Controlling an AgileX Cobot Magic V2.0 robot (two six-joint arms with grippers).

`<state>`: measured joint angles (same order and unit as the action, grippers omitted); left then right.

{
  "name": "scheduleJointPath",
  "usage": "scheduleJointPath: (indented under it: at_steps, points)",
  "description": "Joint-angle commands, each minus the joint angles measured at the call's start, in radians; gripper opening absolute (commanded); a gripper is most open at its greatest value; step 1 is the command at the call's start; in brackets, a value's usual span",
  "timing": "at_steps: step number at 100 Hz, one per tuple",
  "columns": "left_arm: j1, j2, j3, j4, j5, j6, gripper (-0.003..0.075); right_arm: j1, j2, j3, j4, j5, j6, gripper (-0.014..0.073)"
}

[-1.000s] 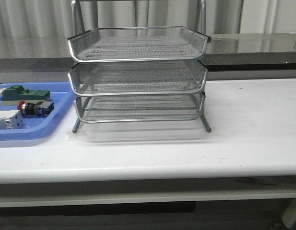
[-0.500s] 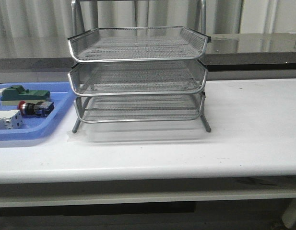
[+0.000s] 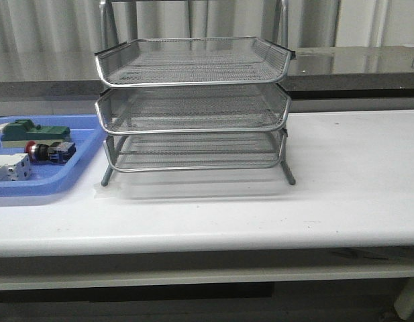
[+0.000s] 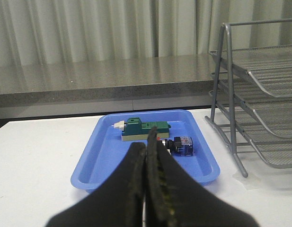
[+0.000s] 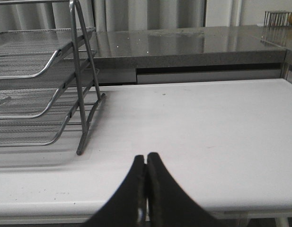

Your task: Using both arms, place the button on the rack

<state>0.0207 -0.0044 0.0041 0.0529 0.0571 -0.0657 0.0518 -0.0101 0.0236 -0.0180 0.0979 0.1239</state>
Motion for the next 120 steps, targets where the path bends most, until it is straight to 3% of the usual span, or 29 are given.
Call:
scheduleJointPath:
  at_steps: [1, 29, 52, 71, 97, 120]
  points:
    - [0.001, -0.032, 0.034, 0.000, -0.080, -0.007, -0.0020, -0.005, -0.014, -0.058, 0.039, -0.033, -0.001, -0.0055]
    - [0.001, -0.032, 0.034, 0.000, -0.080, -0.007, -0.0020, -0.005, 0.159, -0.291, 0.095, 0.185, -0.001, -0.0055]
    - [0.001, -0.032, 0.034, 0.000, -0.080, -0.007, -0.0020, -0.005, 0.469, -0.559, 0.122, 0.441, -0.001, -0.0055]
    - [0.001, -0.032, 0.034, 0.000, -0.080, -0.007, -0.0020, -0.005, 0.741, -0.732, 0.235, 0.608, -0.002, -0.0055]
    - [0.001, -0.032, 0.034, 0.000, -0.080, -0.007, -0.0020, -0.004, 1.019, -0.790, 0.395, 0.598, -0.002, -0.0055]
    - [0.001, -0.032, 0.034, 0.000, -0.080, -0.007, -0.0020, -0.004, 1.152, -0.790, 0.513, 0.555, -0.039, -0.0054]
